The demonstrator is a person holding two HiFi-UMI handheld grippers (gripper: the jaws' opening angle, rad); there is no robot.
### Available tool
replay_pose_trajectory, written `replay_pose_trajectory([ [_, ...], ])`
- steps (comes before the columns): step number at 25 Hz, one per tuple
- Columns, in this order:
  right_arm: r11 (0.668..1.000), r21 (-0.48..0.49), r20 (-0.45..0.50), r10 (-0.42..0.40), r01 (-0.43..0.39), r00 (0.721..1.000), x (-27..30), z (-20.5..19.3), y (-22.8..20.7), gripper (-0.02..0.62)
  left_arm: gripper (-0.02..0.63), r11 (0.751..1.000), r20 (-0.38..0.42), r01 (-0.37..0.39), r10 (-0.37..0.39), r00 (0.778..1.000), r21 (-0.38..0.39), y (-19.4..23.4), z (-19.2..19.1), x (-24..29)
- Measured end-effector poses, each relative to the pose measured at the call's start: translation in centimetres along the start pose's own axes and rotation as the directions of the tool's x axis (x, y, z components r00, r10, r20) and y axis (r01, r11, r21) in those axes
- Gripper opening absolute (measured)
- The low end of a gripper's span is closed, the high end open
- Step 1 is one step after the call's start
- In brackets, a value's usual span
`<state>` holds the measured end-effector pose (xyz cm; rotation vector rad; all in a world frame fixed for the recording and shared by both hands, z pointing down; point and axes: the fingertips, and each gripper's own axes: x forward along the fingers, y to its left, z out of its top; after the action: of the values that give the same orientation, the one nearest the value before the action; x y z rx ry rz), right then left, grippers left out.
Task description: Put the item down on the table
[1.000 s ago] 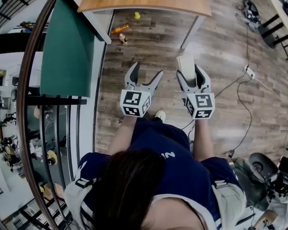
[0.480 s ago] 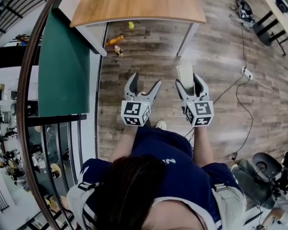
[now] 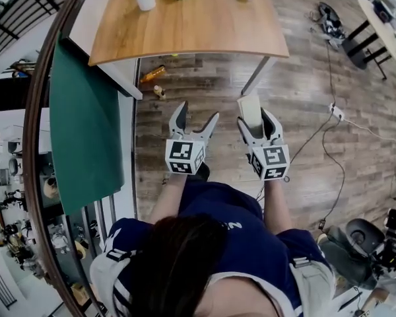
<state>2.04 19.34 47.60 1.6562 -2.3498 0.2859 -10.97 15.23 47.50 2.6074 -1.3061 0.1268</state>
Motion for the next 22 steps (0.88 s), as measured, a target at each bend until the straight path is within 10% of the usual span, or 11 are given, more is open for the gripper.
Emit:
replay_pose_trajectory([
  [22,0.994,0.06,-0.017,-0.091,0.092,0.996,11.5,3.0,-0.7,0.31,0.383,0.992,-0.038,0.115,-0.114,0.993,0.044,9.7,2.8,8.2],
])
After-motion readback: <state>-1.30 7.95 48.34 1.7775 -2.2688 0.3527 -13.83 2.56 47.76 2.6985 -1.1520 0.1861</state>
